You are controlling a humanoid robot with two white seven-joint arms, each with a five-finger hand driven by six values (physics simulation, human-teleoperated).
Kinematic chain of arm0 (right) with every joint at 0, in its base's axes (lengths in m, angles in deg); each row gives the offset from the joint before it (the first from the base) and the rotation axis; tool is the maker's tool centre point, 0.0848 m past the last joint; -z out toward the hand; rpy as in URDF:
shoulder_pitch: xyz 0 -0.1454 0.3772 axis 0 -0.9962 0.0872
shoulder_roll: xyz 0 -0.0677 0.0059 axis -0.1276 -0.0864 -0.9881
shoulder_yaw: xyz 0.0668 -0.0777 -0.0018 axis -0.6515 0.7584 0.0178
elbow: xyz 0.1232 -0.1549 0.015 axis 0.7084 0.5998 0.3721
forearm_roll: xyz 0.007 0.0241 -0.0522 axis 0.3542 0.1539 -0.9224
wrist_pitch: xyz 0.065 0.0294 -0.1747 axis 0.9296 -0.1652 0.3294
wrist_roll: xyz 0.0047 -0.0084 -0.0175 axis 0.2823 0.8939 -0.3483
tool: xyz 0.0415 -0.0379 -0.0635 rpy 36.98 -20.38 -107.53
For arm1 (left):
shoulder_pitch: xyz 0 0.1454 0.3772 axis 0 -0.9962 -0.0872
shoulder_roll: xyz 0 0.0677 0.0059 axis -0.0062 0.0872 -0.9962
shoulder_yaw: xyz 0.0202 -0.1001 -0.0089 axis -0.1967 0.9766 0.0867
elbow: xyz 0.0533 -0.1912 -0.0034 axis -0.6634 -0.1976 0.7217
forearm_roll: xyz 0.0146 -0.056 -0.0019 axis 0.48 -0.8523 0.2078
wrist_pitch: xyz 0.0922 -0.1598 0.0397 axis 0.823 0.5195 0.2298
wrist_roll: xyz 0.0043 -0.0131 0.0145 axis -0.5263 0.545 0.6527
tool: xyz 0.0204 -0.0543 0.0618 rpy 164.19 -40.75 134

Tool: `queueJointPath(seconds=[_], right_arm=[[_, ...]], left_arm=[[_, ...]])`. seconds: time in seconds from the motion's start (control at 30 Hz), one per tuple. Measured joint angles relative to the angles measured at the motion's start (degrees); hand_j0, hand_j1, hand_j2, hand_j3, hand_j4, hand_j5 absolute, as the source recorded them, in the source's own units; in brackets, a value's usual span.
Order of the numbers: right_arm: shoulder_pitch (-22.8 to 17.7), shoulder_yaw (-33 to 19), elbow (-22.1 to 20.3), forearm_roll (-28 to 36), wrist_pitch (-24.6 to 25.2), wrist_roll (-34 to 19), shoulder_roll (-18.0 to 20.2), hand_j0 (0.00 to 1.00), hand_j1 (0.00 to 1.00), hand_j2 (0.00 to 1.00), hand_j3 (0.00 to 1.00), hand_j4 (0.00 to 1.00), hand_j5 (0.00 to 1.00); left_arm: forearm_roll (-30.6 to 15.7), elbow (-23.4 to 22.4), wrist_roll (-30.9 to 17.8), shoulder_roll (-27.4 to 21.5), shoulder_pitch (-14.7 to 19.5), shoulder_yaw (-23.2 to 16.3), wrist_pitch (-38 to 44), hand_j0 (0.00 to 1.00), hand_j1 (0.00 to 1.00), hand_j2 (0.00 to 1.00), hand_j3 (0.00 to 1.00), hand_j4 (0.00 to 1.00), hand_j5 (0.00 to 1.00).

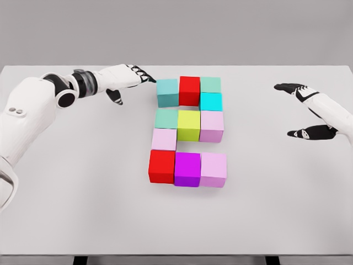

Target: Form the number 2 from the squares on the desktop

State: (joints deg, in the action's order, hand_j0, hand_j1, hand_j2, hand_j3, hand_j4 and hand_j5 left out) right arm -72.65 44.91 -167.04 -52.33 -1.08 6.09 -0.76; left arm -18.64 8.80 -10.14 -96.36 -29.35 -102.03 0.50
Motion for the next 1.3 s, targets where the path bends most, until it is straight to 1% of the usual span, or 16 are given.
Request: queueJointPath(seconds=[0.27, 0.47, 0.63, 0.8, 0.87, 0.93, 1.03, 1.17, 1.3], right_arm=[[0.0, 0.0, 0.0, 0.0, 0.0, 0.0, 0.0, 1.0, 1.0, 1.0, 1.0, 1.0, 1.0], [0.0, 0.0, 0.0, 0.0, 0.0, 0.0, 0.0, 1.0, 1.0, 1.0, 1.0, 1.0, 1.0], [0.0, 0.0, -0.1, 0.0, 0.0, 0.0, 0.0, 1.0, 1.0, 1.0, 1.0, 1.0, 1.0], [0.0, 0.0, -0.1, 0.0, 0.0, 0.0, 0.0, 1.0, 1.0, 1.0, 1.0, 1.0, 1.0], [0.0, 0.0, -0.1, 0.0, 0.0, 0.0, 0.0, 1.0, 1.0, 1.0, 1.0, 1.0, 1.0], [0.0, 0.1, -0.2, 0.0, 0.0, 0.0, 0.0, 1.0, 1.0, 1.0, 1.0, 1.0, 1.0], [0.1, 0.1, -0.3, 0.0, 0.0, 0.0, 0.0, 1.0, 1.0, 1.0, 1.0, 1.0, 1.0], [0.0, 0.0, -0.2, 0.0, 0.0, 0.0, 0.0, 1.0, 1.0, 1.0, 1.0, 1.0, 1.0], [0.0, 0.0, -0.1, 0.0, 0.0, 0.0, 0.0, 1.0, 1.0, 1.0, 1.0, 1.0, 1.0]], left_arm=[[0.0, -0.3, 0.0, 0.7, 0.2, 0.0, 0.0, 1.0, 1.0, 1.0, 1.0, 1.0, 1.0], [-0.1, -2.1, 0.1, 0.1, 0.9, 0.6, 0.0, 1.0, 1.0, 1.0, 1.0, 1.0, 1.0], [-0.2, -1.9, 0.1, -4.4, 0.9, 2.8, 0.0, 1.0, 1.0, 1.0, 1.0, 1.0, 1.0], [-0.4, -1.6, 0.1, -7.9, 1.5, 3.5, 0.0, 1.0, 1.0, 1.0, 1.0, 1.0, 1.0], [-0.4, -1.6, 0.1, -10.0, 0.0, 5.0, 0.0, 1.0, 1.0, 1.0, 1.0, 1.0, 1.0], [-0.4, -1.8, 0.1, -11.5, 0.2, 6.7, 0.0, 1.0, 1.0, 1.0, 1.0, 1.0, 1.0], [-0.5, -1.8, 0.1, -14.2, 0.3, 8.1, 0.0, 1.0, 1.0, 1.0, 1.0, 1.0, 1.0], [-0.6, -2.1, 0.1, -16.1, 0.0, 10.3, 0.0, 1.0, 1.0, 1.0, 1.0, 1.0, 1.0], [-0.6, -2.3, 0.1, -16.8, -0.4, 11.8, 0.0, 1.0, 1.0, 1.0, 1.0, 1.0, 1.0]])
